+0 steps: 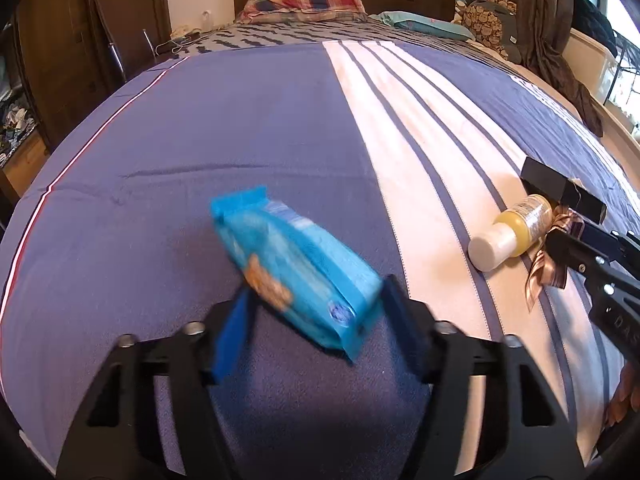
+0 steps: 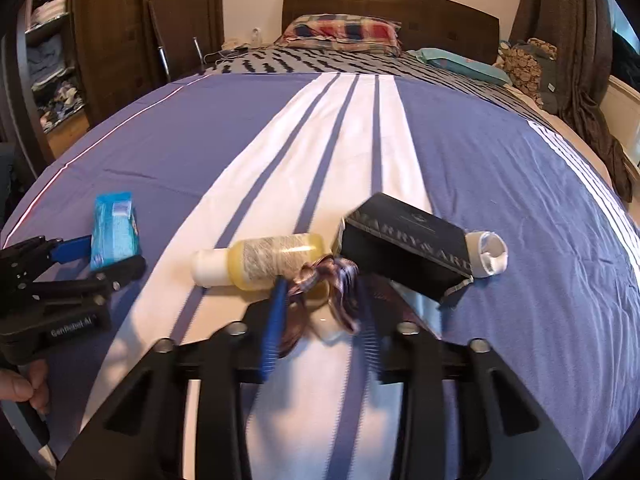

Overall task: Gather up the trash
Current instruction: 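Grasp the blue wipes pack with the left gripper while the right grasps the ribbon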

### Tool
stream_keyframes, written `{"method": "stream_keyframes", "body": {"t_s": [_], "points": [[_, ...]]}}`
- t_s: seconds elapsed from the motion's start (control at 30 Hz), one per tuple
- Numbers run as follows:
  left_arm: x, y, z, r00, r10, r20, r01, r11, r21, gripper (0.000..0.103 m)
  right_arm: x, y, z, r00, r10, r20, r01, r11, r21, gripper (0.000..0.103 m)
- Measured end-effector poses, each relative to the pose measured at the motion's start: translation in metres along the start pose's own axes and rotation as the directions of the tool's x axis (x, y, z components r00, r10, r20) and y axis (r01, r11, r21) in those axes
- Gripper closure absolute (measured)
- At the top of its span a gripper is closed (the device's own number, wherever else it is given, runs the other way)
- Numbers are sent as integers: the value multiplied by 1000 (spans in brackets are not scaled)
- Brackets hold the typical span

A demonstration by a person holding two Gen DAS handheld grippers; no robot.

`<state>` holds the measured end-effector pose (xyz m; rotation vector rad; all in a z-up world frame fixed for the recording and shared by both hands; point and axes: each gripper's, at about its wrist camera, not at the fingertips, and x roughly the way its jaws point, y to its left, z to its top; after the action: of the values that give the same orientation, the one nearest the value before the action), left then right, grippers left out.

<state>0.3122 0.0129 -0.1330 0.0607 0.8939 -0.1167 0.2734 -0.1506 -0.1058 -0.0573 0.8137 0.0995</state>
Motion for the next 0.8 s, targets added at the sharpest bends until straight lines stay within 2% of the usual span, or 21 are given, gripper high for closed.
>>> {"method": "stream_keyframes", "body": {"t_s": [0.07,0.13,0.2,0.27,0.47,0.8], "points": [[0,0,-2,1000,-2,1,2,1000,6,52,-2,-3,-2,1000,0,1,0,1000,6,82],[-2,-1,-5,1000,-2,4,2,1000,9,64,-3,-7,-3,1000,7,3,-7,1000,13,88],[-4,0,-7,1000,-8,4,8,1000,8,78,-9,-8,-6,1000,10,8,-11,1000,14,90],[-8,0,-12,1000,-13,4,13,1000,7,88,-17,-9,-11,1000,16,16,-16,1000,17,91],[-24,-5,-29,1000,-22,12,22,999,30,89,-41,-12,-28,999,35,25,-35,999,34,91],[-76,-20,-84,996,-83,29,81,995,62,90,-86,-7,-72,998,57,19,-57,998,19,91]]}}
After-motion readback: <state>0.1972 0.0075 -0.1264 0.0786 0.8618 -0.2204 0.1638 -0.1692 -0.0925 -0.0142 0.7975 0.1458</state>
